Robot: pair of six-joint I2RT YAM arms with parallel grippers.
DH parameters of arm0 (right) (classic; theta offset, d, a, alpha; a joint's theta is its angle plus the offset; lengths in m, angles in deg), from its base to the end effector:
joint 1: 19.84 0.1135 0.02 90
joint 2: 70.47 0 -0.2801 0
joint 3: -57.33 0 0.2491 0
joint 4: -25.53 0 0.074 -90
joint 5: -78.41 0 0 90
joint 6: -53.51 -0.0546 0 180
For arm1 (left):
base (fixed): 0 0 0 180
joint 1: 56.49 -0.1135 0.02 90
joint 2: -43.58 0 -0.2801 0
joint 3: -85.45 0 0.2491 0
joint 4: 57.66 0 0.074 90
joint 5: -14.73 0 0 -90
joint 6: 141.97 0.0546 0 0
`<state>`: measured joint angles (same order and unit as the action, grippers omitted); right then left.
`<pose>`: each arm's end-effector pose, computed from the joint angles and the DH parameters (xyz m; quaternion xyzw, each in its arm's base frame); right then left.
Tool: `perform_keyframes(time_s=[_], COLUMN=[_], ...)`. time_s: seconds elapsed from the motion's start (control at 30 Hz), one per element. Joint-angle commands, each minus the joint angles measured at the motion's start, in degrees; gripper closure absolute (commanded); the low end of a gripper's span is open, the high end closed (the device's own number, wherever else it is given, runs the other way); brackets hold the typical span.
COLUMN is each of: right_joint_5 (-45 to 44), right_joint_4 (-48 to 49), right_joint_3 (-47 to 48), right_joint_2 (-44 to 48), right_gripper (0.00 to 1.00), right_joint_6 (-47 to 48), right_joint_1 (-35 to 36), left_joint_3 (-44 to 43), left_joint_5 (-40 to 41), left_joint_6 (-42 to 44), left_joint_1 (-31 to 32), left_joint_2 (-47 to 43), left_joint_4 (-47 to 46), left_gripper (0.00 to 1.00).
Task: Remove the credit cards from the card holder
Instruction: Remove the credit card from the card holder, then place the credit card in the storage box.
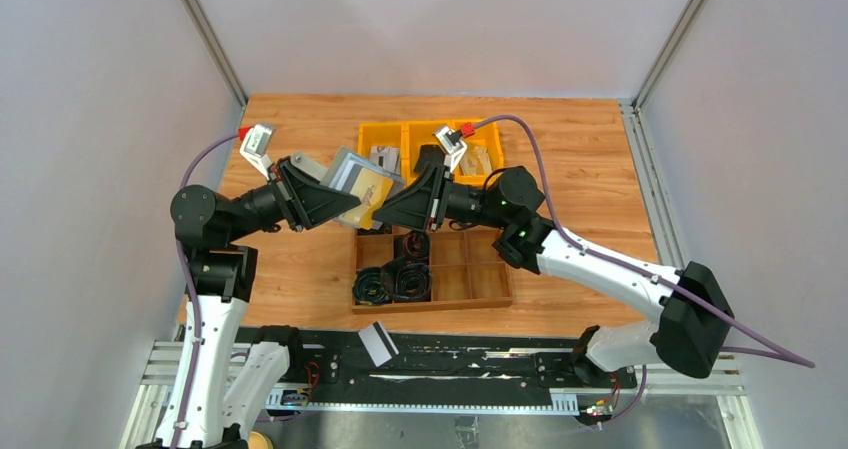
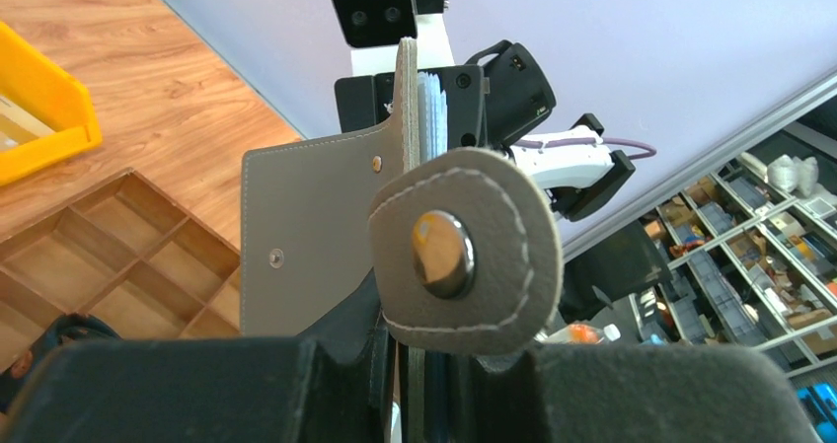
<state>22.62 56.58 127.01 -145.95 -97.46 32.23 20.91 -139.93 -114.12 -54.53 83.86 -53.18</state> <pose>0.1635 0.2597 0.4103 -0.2079 0.5295 0.7602 0.3139 0.1233 -0.0536 0.4299 0.1348 0.6398 -0.6276 0.4226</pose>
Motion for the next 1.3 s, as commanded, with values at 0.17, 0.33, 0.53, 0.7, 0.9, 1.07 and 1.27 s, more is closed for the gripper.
perform_keyframes(time_s=[0.17, 0.33, 0.53, 0.7, 0.9, 1.07, 1.27], right_joint_5=[-2.3, -2.1, -2.5, -2.0, 3.1, 3.7, -2.7], right_joint_4=[6.4, 10.4, 9.8, 8.9, -4.6, -30.8, -54.1], right_joint_3=[3.2, 1.7, -2.7, -7.6, -9.9, -3.4, 10.9], right_joint_2=[-3.6, -3.2, -0.6, 2.7, 10.0, 13.1, 3.0], right_gripper=[0.69, 0.85, 1.00, 1.00, 1.00, 1.00, 1.00], right_joint_6=[-4.7, -7.2, -6.2, -5.7, -1.0, 13.9, 30.5], right_joint_1=[-0.1, -1.2, -1.9, -4.0, -13.4, -23.9, -33.6], left_joint_3=[-1.3, -1.5, -4.1, -5.7, -8.2, -10.5, -11.0], left_joint_5=[-1.9, -1.7, 1.4, 3.8, 7.5, 11.3, 11.0], left_joint_6=[-0.2, 1.9, 7.9, 11.1, 21.7, 34.7, 43.6], left_joint_1=[0.2, 0.2, 0.1, -0.1, -0.1, -0.1, 0.0], left_joint_2=[-1.4, -1.2, -0.8, -0.5, -0.4, 0.9, 3.2], left_joint_4=[-3.2, -1.4, 5.1, 7.4, 17.7, 30.2, 39.0], left_gripper=[1.00, 0.98, 0.97, 0.99, 1.00, 0.99, 0.98])
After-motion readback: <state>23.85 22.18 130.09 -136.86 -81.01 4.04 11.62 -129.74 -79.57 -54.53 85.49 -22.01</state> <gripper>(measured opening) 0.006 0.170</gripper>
